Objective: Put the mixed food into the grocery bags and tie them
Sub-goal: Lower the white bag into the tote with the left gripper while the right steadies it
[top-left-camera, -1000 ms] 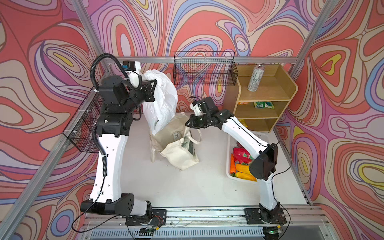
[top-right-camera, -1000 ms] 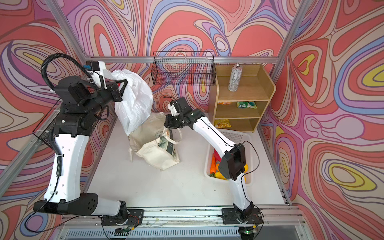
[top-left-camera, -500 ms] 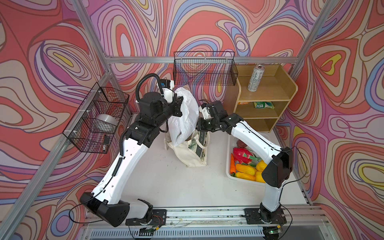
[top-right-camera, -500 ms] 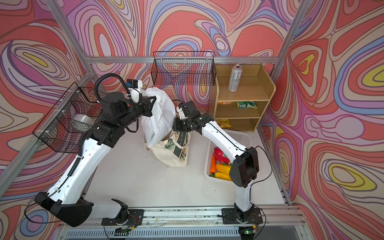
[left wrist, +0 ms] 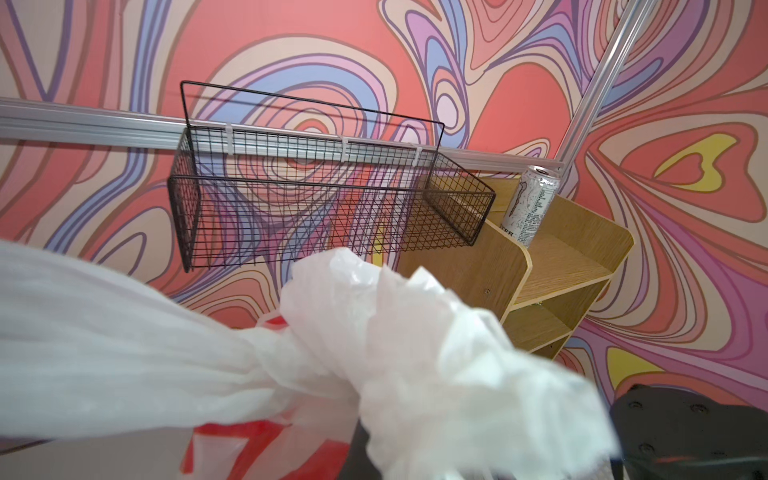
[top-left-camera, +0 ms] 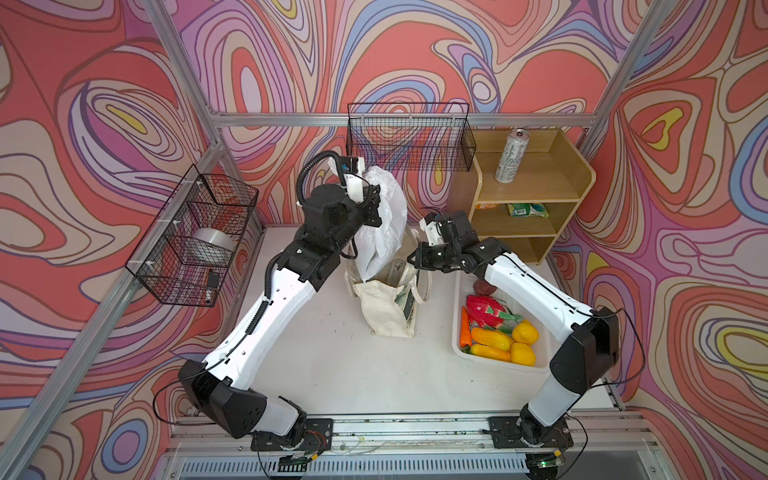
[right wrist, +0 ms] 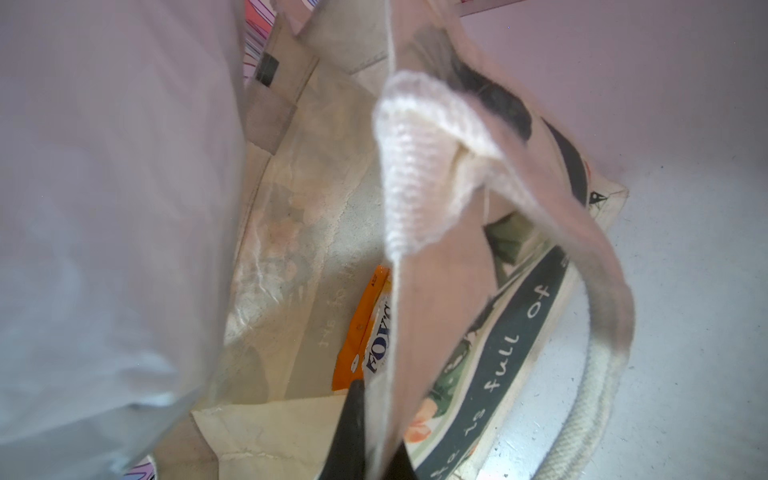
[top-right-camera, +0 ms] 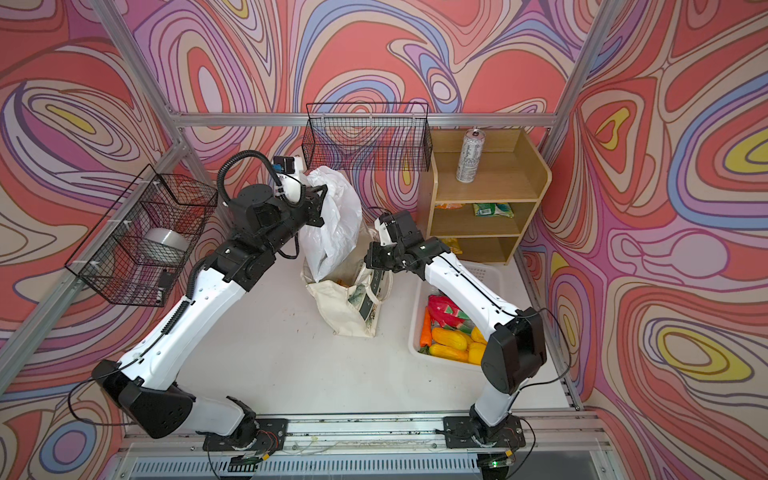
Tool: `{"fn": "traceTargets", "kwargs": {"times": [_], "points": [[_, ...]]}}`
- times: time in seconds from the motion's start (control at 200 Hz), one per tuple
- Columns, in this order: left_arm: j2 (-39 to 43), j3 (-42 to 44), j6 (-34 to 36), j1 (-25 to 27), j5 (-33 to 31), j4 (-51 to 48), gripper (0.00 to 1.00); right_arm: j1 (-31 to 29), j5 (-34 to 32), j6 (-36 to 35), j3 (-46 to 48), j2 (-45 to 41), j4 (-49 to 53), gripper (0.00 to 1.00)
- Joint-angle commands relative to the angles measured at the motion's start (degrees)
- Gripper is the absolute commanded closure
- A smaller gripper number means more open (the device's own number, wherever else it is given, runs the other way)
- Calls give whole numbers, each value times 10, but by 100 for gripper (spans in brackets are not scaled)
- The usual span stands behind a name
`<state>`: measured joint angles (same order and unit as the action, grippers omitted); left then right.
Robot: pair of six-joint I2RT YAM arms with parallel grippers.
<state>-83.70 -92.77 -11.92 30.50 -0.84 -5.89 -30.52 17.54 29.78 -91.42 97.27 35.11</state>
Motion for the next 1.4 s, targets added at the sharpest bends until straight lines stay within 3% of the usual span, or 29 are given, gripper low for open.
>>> {"fn": "traceTargets", "kwargs": {"times": [0.0,0.426,0.711,1.032,1.242,1.397], "points": [[-6,29,23,30,-29,35,100,13,5,4,20,-35,-40,100],[33,174,-17,102,-56,10,100,60,21,18,100,-82,-76,100],[-46,143,-52,103,-59,-82,100,63,24,23,105,-87,-82,100],[-50,196,-156,103,48,-131,100,63,19,26,110,-92,-85,100],[-53,125,-176,104,96,-203,100,63,17,27,112,-92,-88,100],[-111,48,-165,93,99,-251,100,63,17,32,120,-96,-93,100]]}}
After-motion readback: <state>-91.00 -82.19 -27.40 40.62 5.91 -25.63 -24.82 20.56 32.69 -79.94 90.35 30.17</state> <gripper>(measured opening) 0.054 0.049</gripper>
